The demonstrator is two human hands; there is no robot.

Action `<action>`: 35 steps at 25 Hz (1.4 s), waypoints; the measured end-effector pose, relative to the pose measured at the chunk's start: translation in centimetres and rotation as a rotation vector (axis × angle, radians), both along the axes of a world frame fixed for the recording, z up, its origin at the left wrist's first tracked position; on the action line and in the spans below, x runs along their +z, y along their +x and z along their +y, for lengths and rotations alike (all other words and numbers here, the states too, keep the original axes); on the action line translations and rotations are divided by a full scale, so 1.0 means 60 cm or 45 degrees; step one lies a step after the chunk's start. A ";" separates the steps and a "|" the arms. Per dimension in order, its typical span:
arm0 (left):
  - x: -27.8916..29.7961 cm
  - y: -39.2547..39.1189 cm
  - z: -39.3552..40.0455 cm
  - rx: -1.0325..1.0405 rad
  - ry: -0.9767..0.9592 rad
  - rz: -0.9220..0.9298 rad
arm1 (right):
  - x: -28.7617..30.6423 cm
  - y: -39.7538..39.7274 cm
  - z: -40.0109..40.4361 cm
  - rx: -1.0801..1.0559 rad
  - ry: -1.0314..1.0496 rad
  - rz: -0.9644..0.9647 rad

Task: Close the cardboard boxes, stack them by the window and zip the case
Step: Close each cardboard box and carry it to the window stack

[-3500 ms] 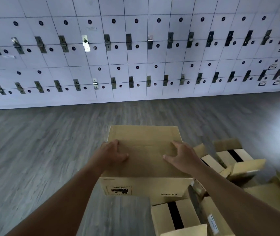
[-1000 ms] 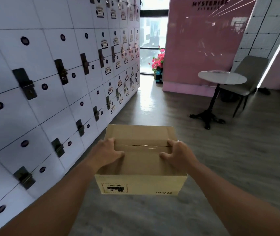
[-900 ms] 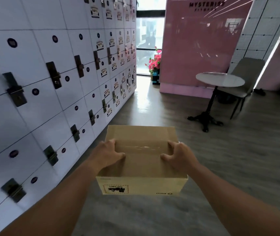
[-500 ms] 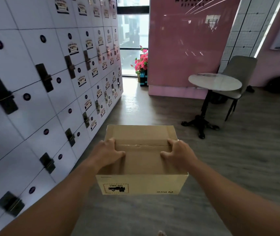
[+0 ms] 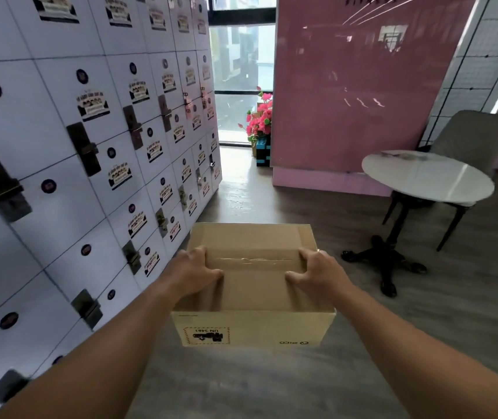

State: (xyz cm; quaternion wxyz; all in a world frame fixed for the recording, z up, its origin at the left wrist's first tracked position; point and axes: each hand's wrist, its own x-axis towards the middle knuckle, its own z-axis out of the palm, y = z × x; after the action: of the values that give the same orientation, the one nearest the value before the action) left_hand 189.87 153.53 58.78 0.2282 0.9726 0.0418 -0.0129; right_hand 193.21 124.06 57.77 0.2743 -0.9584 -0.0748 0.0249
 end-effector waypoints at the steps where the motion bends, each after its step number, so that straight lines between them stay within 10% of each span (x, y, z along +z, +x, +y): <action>1: -0.003 0.053 0.011 0.001 0.004 0.004 | -0.002 0.055 0.013 0.012 -0.004 -0.004; 35: -0.040 1.798 0.267 0.074 0.012 0.068 | -0.028 1.817 0.282 0.042 -0.102 0.098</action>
State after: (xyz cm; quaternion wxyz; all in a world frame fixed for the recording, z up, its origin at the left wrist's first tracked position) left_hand 297.75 169.56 56.37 0.2228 0.9714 0.0760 -0.0321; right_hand 302.21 141.01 56.07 0.2379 -0.9656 -0.0791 0.0694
